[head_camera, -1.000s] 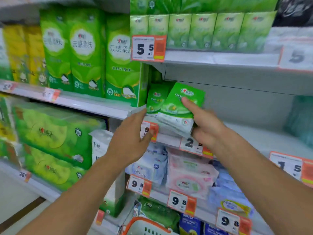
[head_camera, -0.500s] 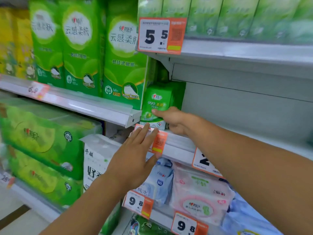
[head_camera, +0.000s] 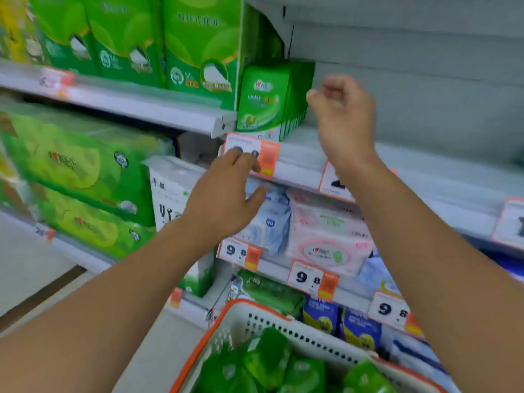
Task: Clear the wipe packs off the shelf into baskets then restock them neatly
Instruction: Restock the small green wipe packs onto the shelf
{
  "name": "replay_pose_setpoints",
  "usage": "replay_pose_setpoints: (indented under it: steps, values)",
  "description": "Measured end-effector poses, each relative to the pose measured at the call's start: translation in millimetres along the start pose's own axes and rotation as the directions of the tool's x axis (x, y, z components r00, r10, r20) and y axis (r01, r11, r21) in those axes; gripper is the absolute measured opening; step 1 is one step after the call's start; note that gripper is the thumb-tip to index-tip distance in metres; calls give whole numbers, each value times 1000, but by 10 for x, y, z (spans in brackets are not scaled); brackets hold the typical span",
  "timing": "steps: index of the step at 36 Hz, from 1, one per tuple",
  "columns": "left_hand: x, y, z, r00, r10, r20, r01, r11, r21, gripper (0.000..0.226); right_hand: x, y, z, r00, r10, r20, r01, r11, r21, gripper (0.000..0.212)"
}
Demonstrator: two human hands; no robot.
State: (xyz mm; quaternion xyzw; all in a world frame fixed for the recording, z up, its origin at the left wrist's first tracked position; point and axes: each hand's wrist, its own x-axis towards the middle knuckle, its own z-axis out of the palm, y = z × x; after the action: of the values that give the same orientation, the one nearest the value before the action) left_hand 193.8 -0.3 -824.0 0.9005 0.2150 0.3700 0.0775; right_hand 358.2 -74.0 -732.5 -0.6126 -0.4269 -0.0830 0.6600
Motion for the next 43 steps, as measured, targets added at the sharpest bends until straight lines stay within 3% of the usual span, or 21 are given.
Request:
replay_pose_setpoints:
  steps: [1, 3, 6, 8, 10, 11, 13, 14, 16, 23, 25, 27, 28, 30, 32, 34, 36, 38, 40, 41, 43]
  values:
    - [-92, 46, 32, 997, -12, 70, 13, 1000, -12, 31, -270, 40, -70, 995, -82, -51, 85, 994, 65, 9]
    - [-327, 133, 128, 939, -31, 342, 35, 999, -7, 26, -900, 234, -164, 992, -121, -32, 124, 988, 96, 13]
    - [-798, 241, 330, 686, 21, 727, -75, 996, 42, 28, -1852, 631, -255, 957, 81, 279, -78, 997, -22, 15]
    - [-1159, 291, 422, 414, -2, 910, -186, 979, 87, 33, -2380, 994, -330, 746, 294, 598, -136, 946, -295, 17]
    - [-1497, 280, 454, 192, -76, 978, -249, 961, 123, 40, -2724, 1261, -380, 437, 443, 783, -1, 871, -492, 26]
    - [-1638, 265, 451, 125, -108, 986, -243, 961, 136, 46, -2823, 1320, -406, 301, 506, 808, 79, 832, -550, 43]
    - [-1859, 228, 415, 68, -148, 987, -222, 962, 160, 58, -2904, 1324, -471, 87, 618, 781, 213, 754, -621, 69]
    - [-1933, 215, 398, 59, -163, 985, -226, 959, 172, 61, -2925, 1314, -504, 29, 654, 756, 271, 723, -636, 69]
    - [-2012, 197, 375, 59, -180, 982, -227, 955, 188, 63, -2951, 1325, -580, 29, 682, 731, 335, 683, -650, 56]
    - [-1877, 364, 285, 84, -222, 972, -184, 955, 234, 62, -3050, 1250, -721, 219, 609, 763, 454, 628, -631, 29]
    - [-1786, 461, 279, 118, -267, 956, -87, 957, 278, 54, -3031, 1244, -767, 305, 559, 771, 473, 614, -632, 17]
    - [-1693, 512, 292, 123, -334, 935, 129, 939, 319, 66, -2962, 1242, -834, 392, 519, 759, 455, 608, -651, 10]
    - [-1667, 520, 314, 74, -386, 920, 349, 874, 339, 74, -2904, 1230, -869, 443, 503, 742, 403, 627, -666, 8]
    - [-1633, 514, 349, -62, -423, 904, 757, 571, 319, 90, -2739, 1160, -925, 578, 453, 679, 235, 704, -670, 5]
    - [-1614, 508, 363, -191, -327, 926, 942, 205, 266, 108, -2565, 980, -922, 716, 347, 605, 87, 817, -571, 3]
    - [-1589, 529, 378, -180, -218, 959, 975, -165, 145, 112, -2447, 726, -871, 779, 244, 578, -25, 933, -360, 6]
    - [-1539, 538, 401, -18, -244, 970, 932, -354, -72, 82, -2393, 519, -838, 715, 201, 670, -130, 979, -156, 11]
    - [-1489, 556, 401, 123, -312, 942, 917, -328, -228, 39, -2383, 464, -868, 555, 208, 805, -239, 967, -86, 14]
    - [-1474, 534, 414, 183, -400, 898, 932, -220, -288, 23, -2396, 581, -925, 397, 312, 863, -330, 926, -183, 19]
    - [-1477, 512, 420, 201, -452, 869, 938, -165, -303, 19, -2429, 675, -941, 329, 387, 861, -274, 912, -306, 27]
    - [-1494, 487, 416, 225, -525, 821, 944, -91, -317, 14, -2619, 888, -931, 141, 578, 804, 80, 802, -591, 60]
